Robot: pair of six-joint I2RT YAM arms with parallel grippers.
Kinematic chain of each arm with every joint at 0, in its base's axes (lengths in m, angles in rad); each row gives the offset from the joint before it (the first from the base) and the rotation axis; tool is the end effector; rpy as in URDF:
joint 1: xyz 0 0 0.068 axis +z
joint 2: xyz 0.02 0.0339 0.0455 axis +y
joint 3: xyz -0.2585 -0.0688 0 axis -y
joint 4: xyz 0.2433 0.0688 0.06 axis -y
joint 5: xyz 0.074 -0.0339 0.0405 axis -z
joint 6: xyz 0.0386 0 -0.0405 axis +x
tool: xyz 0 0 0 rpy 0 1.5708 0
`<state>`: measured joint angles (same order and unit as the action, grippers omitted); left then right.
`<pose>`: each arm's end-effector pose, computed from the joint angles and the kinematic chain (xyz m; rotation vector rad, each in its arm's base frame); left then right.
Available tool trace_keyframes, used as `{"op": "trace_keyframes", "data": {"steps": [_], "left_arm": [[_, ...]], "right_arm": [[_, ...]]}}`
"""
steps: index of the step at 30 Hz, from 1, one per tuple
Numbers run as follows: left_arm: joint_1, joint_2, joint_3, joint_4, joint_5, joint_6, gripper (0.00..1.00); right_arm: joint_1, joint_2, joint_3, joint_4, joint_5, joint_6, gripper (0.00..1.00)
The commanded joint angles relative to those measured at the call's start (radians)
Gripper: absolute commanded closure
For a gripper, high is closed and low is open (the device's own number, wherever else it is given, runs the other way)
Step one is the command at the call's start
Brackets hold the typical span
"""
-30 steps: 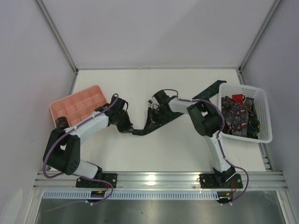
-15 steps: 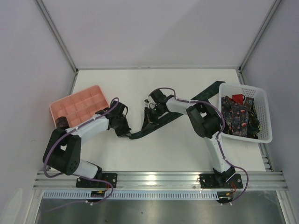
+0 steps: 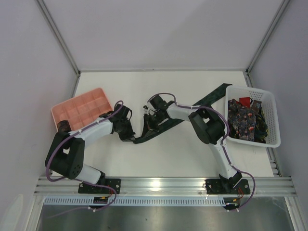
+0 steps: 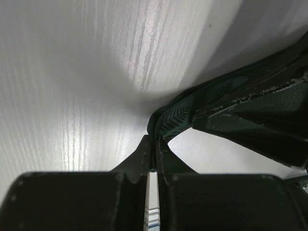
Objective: Roll the ties
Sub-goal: Roll the tie
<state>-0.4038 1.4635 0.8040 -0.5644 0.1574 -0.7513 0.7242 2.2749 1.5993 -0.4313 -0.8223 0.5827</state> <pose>0.2362 -0.1075 0.1634 -0.4618 2.8628 -0.4690 0.3255 0.3257 0.1155 0.4657 -2.6593 -1.3153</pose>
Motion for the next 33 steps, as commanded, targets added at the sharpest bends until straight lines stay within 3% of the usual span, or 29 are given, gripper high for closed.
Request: {"op": "trace_keyframes", "data": {"steps": [1,14,25,33], "left_arm": [[-0.004,-0.003,0.029,-0.009,-0.025,0.026,0.99],[-0.004,0.006,0.084,-0.025,0.022,0.024,0.99],[-0.055,0.121,0.202,-0.015,0.064,0.003,0.97],[-0.058,0.135,0.202,-0.018,0.041,-0.016,0.97]], "right_arm": [[-0.008,0.029,0.018,0.014,0.012,-0.007,1.00],[-0.019,0.058,0.016,-0.009,0.058,-0.047,1.00],[-0.006,0.058,-0.006,0.009,0.026,-0.018,1.00],[-0.032,-0.020,-0.009,0.011,0.005,0.019,1.00]]}}
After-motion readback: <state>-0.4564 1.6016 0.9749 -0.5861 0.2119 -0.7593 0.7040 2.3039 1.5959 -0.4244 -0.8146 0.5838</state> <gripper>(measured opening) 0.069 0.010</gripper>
